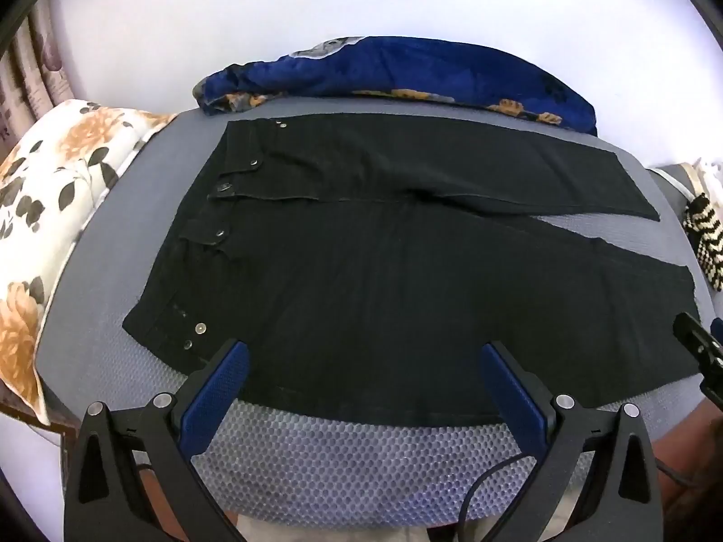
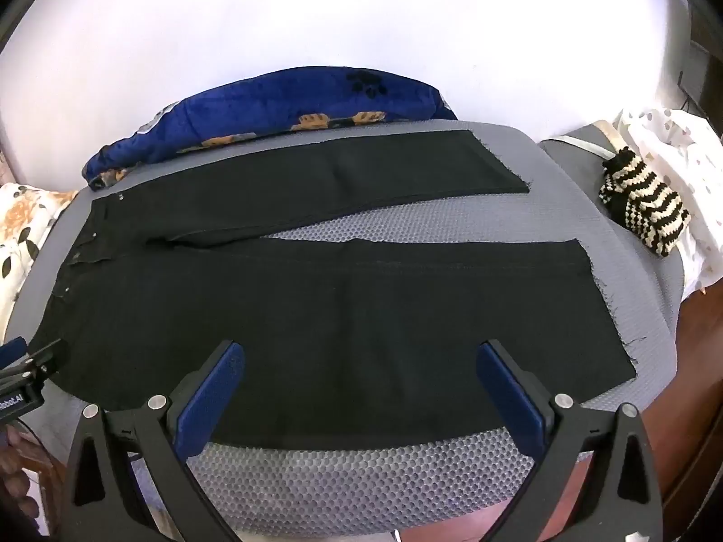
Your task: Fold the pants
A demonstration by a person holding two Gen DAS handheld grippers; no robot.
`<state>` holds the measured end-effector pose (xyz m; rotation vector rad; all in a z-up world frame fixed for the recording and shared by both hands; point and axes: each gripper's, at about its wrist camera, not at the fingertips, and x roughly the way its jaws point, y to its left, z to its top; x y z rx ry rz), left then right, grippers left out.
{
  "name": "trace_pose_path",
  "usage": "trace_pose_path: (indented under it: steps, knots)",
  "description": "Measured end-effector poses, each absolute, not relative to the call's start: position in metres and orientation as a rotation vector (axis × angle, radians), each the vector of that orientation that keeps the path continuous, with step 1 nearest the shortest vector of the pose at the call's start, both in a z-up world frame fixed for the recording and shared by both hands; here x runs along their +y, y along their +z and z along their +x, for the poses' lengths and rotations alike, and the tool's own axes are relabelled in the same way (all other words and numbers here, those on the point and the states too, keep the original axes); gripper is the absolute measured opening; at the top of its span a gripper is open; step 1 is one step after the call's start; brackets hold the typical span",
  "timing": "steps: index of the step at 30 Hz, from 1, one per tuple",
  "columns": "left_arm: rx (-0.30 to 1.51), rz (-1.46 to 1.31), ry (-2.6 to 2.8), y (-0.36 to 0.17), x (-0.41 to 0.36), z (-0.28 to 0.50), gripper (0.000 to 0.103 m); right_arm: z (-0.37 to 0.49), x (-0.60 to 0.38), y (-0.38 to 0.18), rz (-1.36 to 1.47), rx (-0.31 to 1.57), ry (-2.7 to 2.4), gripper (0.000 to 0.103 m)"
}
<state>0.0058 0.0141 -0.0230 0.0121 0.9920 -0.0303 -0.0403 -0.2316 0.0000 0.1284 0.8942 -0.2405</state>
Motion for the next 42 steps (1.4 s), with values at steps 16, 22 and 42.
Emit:
trace_pose_path:
  steps: [16, 22, 42]
  knots:
    - [0.983, 0.024, -0.022, -0.0304, 0.0186, 0.0061, 0.101, -0.0355, -0.2277, -0.0036, 0.101, 0.909, -0.262, 0.102]
    - [0.955, 0.040, -0.020, -0.0291, 0.0165, 0.0053, 0.101, -0.0345, -0.2279, -0.0043, 0.105, 0.913, -0.265, 0.102]
    - [0.990, 0.028, -0.027, -0.0330, 0.0196, 0.0089, 0.101, -0.0353, -0.2246, -0.0069, 0.093, 0.915, -0.273, 0.102]
